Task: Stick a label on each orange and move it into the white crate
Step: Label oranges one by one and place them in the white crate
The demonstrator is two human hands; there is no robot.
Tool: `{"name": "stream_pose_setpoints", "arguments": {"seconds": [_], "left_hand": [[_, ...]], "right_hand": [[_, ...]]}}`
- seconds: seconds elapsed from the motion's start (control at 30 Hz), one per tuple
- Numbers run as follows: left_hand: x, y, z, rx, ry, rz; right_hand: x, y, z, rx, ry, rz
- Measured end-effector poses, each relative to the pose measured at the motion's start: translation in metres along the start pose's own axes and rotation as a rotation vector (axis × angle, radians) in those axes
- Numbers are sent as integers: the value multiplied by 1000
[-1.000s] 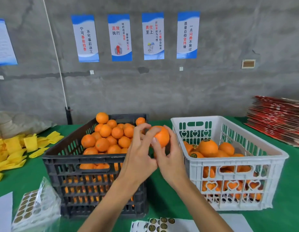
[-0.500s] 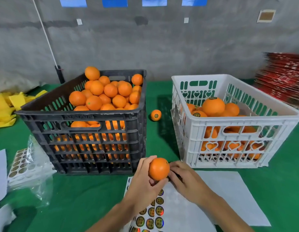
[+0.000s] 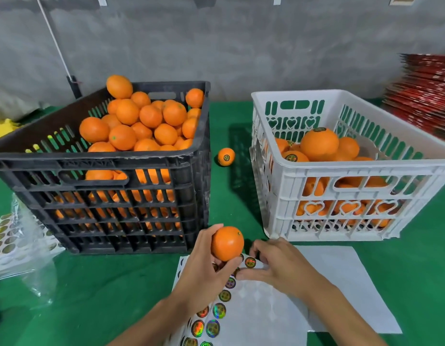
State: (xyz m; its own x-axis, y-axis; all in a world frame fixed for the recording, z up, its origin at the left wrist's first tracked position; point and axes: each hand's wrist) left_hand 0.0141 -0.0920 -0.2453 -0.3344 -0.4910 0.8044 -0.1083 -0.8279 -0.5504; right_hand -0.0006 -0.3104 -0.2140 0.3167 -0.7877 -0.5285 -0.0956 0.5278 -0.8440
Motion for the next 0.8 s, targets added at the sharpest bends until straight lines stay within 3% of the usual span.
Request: {"name": "stream_pose_setpoints", "arguments": {"seconds": [0.17, 0.33, 0.47, 0.63, 0.8], "left_hand": [[-3, -1, 0, -2, -13, -49], [2, -1, 0, -55, 53, 25], [2, 1, 0, -88, 114, 145], [2, 3, 0, -63, 77, 179], [2, 3, 0, -64, 59, 165]], "right_hand": [[1, 3, -2, 73, 5, 121], [2, 9, -1, 149, 181, 662], [8, -2, -3, 12, 194, 870], [14, -13, -6, -97, 253, 995], [15, -15, -9, -56, 229, 954]]}}
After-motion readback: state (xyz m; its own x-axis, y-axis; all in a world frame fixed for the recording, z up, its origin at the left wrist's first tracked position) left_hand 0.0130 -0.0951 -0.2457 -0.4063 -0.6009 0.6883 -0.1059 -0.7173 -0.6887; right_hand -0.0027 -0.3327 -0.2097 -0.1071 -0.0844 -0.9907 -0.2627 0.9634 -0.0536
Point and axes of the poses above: each hand's wrist, its own z-axis towards the middle knuckle, its own y-axis out of the palm, x = y × z, and after that the axes turned 6 degrees about z, right-handed
